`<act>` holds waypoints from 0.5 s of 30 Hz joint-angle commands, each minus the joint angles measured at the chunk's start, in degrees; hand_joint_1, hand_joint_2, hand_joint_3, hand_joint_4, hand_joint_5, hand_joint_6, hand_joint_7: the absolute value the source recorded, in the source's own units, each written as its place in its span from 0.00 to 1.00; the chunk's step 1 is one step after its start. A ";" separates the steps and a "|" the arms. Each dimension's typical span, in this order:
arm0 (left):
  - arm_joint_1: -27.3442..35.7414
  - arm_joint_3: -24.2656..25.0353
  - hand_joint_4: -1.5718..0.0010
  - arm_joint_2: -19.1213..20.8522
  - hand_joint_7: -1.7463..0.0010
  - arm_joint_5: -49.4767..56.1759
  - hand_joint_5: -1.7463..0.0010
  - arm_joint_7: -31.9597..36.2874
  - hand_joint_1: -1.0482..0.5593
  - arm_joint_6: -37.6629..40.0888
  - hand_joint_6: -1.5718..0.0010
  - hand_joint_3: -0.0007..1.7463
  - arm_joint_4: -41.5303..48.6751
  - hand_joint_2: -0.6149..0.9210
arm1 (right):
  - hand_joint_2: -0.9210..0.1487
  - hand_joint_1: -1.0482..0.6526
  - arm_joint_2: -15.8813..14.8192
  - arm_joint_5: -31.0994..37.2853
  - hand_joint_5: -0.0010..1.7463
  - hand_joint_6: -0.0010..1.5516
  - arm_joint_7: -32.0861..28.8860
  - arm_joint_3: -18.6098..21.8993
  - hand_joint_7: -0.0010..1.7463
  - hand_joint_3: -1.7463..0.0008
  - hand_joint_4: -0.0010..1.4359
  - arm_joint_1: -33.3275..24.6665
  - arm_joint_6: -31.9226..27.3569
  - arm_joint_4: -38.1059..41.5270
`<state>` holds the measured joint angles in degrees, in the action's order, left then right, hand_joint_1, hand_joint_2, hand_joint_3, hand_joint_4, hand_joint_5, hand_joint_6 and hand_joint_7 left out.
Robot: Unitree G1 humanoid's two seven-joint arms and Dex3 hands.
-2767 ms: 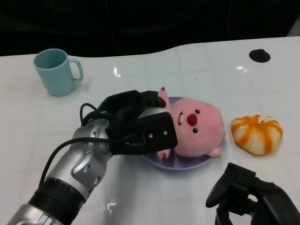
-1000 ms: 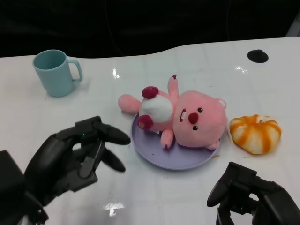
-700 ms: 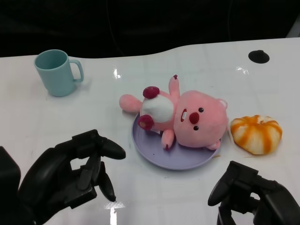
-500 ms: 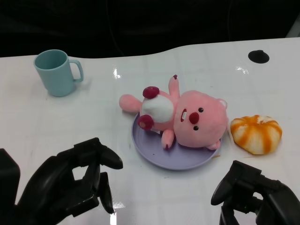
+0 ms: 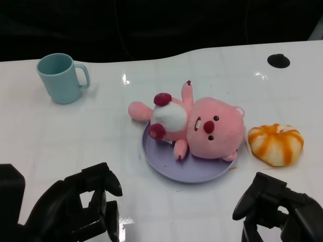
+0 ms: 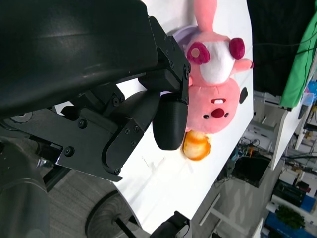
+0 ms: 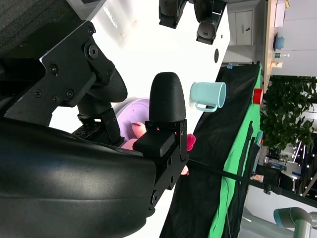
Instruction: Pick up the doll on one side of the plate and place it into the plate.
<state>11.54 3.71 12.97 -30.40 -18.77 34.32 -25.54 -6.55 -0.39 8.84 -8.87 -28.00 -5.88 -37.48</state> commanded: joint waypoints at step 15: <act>-0.35 0.95 0.39 1.22 0.00 -1.47 0.00 -0.43 0.58 0.45 0.53 0.87 0.19 0.65 | 0.49 0.67 -0.51 0.15 1.00 0.40 0.09 0.03 0.88 0.20 0.51 -0.80 1.55 -0.25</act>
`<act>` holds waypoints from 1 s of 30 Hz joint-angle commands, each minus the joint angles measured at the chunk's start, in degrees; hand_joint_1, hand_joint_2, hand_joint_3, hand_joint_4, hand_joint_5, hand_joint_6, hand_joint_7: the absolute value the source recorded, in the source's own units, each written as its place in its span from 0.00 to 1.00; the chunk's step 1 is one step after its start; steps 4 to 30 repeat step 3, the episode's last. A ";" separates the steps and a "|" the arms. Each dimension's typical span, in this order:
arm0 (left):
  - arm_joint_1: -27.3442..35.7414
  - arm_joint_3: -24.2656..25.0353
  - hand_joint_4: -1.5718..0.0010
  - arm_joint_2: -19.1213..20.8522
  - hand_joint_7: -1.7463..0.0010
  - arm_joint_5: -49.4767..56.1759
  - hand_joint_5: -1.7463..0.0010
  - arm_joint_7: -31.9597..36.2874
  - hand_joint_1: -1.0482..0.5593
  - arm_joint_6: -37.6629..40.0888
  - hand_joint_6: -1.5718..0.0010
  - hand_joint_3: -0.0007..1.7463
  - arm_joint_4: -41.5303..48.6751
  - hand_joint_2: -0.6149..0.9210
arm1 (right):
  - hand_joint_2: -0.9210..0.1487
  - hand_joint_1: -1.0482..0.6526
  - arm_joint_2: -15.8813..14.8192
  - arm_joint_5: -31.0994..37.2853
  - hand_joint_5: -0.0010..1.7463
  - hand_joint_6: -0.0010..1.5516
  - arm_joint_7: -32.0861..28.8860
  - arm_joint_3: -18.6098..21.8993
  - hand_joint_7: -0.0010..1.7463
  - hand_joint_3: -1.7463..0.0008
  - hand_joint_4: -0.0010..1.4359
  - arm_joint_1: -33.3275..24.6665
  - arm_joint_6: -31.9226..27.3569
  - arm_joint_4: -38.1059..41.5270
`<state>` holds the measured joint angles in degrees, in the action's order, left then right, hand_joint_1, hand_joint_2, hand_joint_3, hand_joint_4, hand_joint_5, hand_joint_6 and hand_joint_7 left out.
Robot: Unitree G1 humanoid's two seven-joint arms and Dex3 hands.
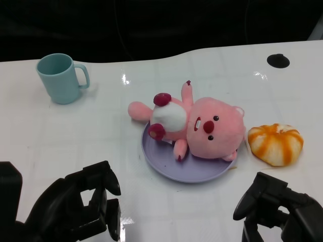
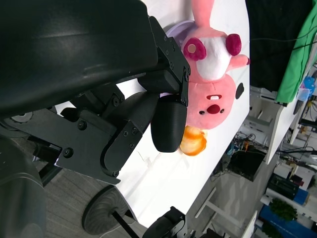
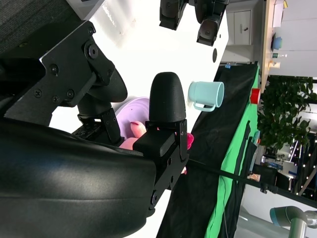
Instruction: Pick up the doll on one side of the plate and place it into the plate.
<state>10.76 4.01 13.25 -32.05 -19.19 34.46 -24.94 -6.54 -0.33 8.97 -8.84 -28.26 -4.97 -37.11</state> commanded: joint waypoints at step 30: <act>0.58 0.85 0.39 0.76 0.00 -0.24 0.00 0.30 0.59 0.75 0.53 0.87 -0.62 0.66 | 0.49 0.67 -0.57 0.22 1.00 0.40 0.02 -0.02 0.88 0.20 0.50 -0.76 1.00 -0.62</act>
